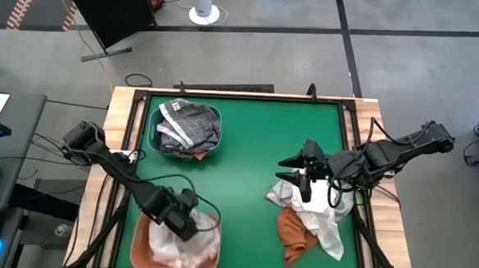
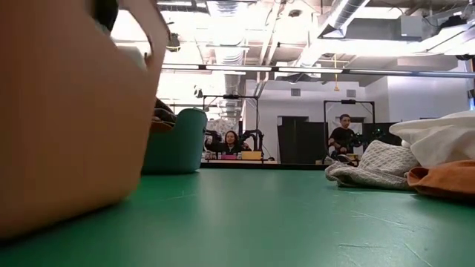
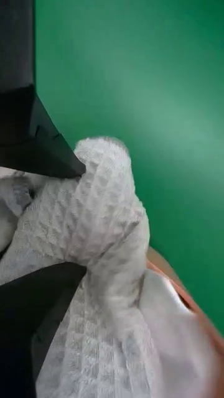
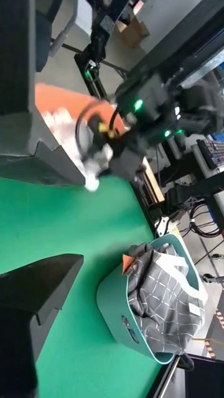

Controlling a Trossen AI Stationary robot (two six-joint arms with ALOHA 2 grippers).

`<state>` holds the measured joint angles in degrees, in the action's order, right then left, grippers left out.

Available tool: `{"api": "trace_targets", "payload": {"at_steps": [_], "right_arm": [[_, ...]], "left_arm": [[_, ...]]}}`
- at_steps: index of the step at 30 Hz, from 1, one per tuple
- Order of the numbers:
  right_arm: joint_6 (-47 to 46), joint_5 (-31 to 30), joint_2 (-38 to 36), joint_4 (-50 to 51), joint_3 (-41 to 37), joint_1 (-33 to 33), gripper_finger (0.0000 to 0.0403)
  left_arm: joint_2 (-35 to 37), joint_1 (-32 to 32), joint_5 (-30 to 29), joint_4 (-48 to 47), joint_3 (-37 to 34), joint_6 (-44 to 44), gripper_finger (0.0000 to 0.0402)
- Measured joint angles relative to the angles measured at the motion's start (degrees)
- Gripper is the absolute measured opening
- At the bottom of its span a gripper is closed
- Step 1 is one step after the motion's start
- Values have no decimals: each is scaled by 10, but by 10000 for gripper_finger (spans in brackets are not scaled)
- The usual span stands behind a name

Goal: Sort microfiber towel by color & place in baskets
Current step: Put the gray microfiber towel into the orange bin

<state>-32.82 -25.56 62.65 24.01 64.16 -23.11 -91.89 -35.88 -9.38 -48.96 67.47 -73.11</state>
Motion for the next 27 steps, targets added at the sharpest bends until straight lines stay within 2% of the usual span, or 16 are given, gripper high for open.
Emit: {"api": "trace_targets", "payload": {"at_steps": [5,9,13,15,20,22,27], "right_arm": [[8,0,0,4,0,5,214],[12,0,0,5,0,6,214],[12,0,0,13,0,8,214],[12,0,0,19,0,8,214],[13,1,-1,24,0,8,214],[13,2,-1,24,0,8,214],[13,2,-1,24,0,8,214]], "left_arm": [[22,0,-3,-1,46,35,211],[32,2,-52,-52,66,13,202],[42,3,-56,-60,76,36,193],[54,1,-38,-33,80,85,187],[79,-27,44,121,88,243,174],[70,-41,51,111,87,255,170],[13,-54,62,49,85,218,158]]}}
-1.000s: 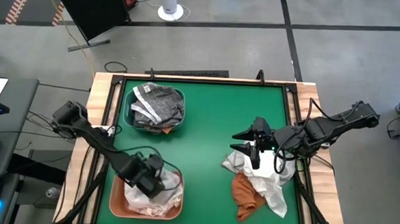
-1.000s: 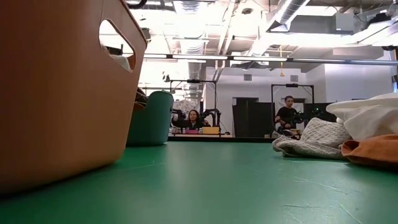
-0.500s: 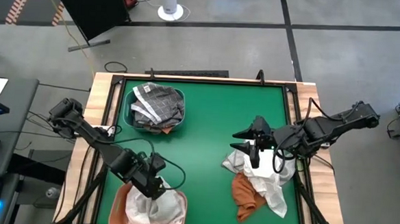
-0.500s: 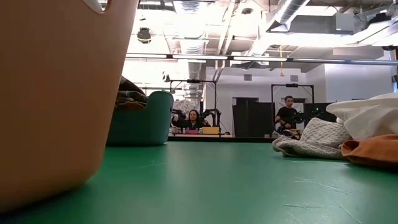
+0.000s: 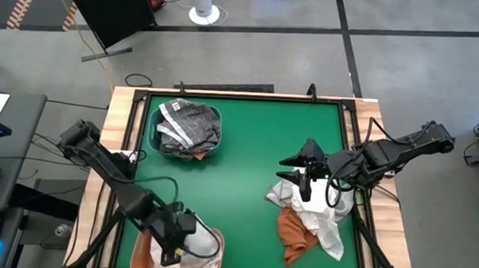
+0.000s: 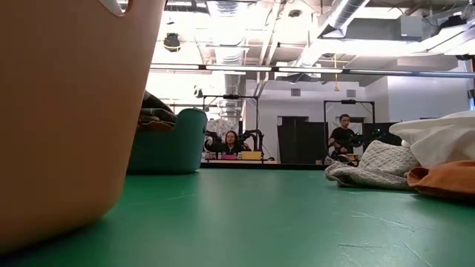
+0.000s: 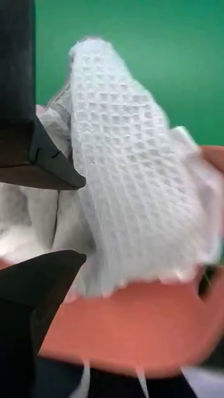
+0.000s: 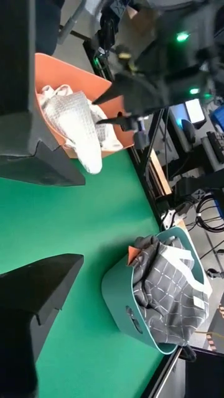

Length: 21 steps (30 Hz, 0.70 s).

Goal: Sort microfiber towel by color & place in baskets
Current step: Put the gray microfiber towel into the orange bin

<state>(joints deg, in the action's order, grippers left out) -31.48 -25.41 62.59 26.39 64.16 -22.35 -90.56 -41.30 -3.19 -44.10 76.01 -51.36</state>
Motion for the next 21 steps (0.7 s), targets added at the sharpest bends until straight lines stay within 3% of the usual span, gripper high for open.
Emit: {"api": "trace_targets", "payload": {"at_steps": [7,13,21], "right_arm": [[0,0,0,0,0,0,214],[-4,0,0,-1,0,0,214],[-23,0,0,-3,0,0,214]], "left_arm": [[-96,0,44,-16,0,5,138],[-150,8,28,-107,-19,34,124],[-139,64,-106,-202,-44,90,95]]}}
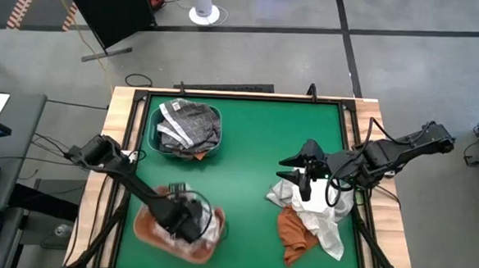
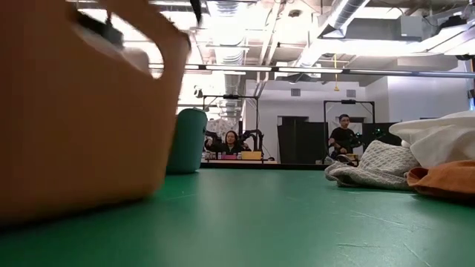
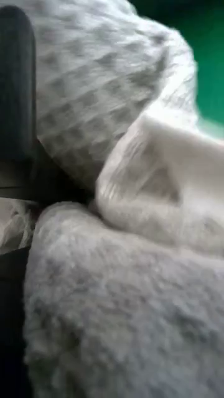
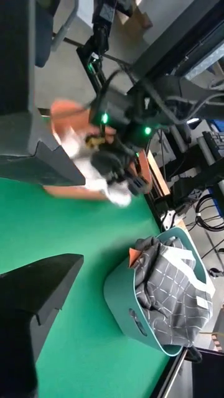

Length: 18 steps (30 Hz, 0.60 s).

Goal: Sort microfiber towel by color & place in baskets
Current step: Put the gray microfiber towel into the orange bin

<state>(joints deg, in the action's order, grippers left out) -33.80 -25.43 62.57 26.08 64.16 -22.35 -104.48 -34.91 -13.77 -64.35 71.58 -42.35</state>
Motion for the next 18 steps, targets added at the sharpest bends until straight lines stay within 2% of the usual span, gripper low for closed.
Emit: {"api": "trace_targets", "payload": {"at_steps": [3,9,13,18], "right_arm": [[-7,0,0,-1,0,0,214],[-7,0,0,-19,0,-7,214],[-7,0,0,-20,0,-10,214],[-4,0,0,-21,0,-10,214]], "left_arm": [[3,30,-23,-14,-1,-4,85],[10,61,83,17,-1,-34,77],[31,64,161,47,-1,-110,77],[73,65,167,108,-1,-261,77]]}}
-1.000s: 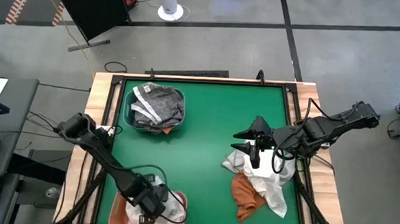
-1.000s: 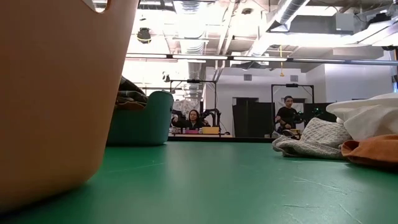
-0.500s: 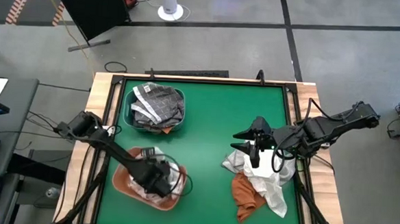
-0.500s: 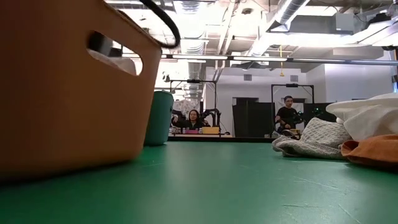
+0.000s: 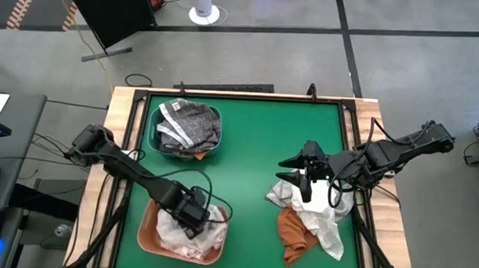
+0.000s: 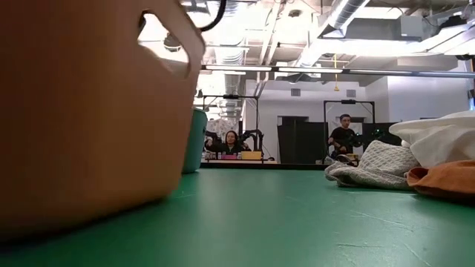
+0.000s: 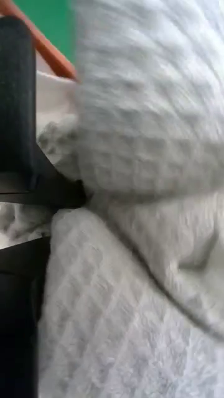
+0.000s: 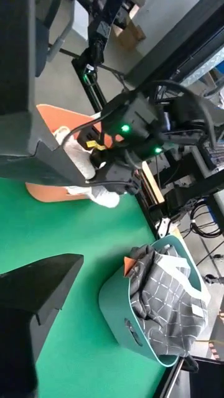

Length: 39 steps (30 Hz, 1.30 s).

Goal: Sort microfiber towel by color & place in baskets
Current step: Put the gray microfiber towel into the orange bin

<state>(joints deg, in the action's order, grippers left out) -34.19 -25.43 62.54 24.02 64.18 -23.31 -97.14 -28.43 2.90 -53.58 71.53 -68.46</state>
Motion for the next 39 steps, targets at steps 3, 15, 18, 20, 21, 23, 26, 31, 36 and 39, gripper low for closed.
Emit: {"api": "trace_targets", "payload": {"at_steps": [3,15,18,20,21,23,26,31,36,39], "right_arm": [[10,0,0,-2,0,3,214],[13,0,0,-7,0,9,214],[12,0,0,-7,0,9,214],[13,0,0,-7,0,9,214],[13,0,0,-7,0,9,214],[13,0,0,-6,0,9,214],[13,0,0,-5,0,9,214],[15,0,0,-5,0,9,214],[17,0,0,-4,0,10,214],[15,1,0,-3,0,9,214]], "left_arm": [[13,6,-51,-4,-1,-58,77],[61,17,-61,122,-54,-243,77],[90,15,-62,136,-54,-314,77],[110,14,-69,146,-54,-333,77],[121,13,-76,150,-54,-342,77],[144,7,-100,165,-54,-356,77],[175,-8,-125,177,-54,-367,77],[182,-22,-128,119,-53,-360,77],[139,-33,-125,76,-53,-315,78],[107,-41,-120,86,-53,-288,91]]}}
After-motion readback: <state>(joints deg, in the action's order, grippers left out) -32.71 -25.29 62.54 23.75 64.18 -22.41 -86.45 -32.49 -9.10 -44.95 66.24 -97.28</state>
